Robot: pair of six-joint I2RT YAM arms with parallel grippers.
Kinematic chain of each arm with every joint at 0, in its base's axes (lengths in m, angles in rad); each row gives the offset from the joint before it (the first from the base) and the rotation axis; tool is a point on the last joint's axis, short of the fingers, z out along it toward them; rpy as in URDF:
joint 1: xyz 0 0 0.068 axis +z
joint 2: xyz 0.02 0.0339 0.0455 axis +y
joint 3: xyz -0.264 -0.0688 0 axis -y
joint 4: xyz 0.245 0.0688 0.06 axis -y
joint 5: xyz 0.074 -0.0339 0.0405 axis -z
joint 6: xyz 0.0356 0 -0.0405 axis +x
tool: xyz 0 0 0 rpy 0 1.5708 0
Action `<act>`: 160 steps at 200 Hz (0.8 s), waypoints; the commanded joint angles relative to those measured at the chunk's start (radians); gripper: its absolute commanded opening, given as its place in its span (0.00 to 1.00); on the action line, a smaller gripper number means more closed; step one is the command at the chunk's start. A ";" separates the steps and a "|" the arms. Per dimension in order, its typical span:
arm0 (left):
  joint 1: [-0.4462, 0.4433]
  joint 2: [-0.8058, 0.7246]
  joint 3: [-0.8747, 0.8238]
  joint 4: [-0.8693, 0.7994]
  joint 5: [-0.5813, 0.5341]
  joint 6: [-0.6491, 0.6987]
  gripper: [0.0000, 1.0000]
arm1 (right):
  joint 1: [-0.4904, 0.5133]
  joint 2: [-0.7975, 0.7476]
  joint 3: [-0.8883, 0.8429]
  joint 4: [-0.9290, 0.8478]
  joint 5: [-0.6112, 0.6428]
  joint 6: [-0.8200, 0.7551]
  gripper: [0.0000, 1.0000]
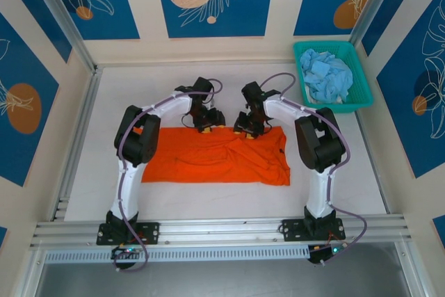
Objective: Fold and stack the t-shirts
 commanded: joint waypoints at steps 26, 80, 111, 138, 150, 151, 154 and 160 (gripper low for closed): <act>0.000 0.051 0.022 -0.085 -0.050 0.011 0.58 | 0.040 -0.017 0.010 -0.051 -0.024 -0.041 0.35; -0.001 0.057 0.039 -0.114 -0.075 0.016 0.60 | 0.070 -0.055 -0.016 -0.075 -0.023 -0.058 0.17; -0.001 0.057 0.041 -0.114 -0.078 0.014 0.60 | 0.092 -0.083 -0.020 -0.099 -0.006 -0.067 0.10; -0.001 0.059 0.039 -0.114 -0.080 0.016 0.60 | 0.118 -0.102 -0.021 -0.138 0.006 -0.057 0.07; 0.000 0.062 0.041 -0.114 -0.079 0.017 0.60 | 0.133 -0.106 -0.022 -0.158 0.010 -0.047 0.07; 0.000 0.063 0.041 -0.115 -0.079 0.017 0.60 | 0.135 -0.106 -0.023 -0.159 0.011 -0.045 0.07; 0.000 0.064 0.043 -0.116 -0.078 0.017 0.60 | 0.140 -0.107 -0.025 -0.163 0.013 -0.041 0.07; -0.001 0.066 0.043 -0.117 -0.079 0.018 0.60 | 0.148 -0.109 -0.027 -0.170 0.012 -0.031 0.07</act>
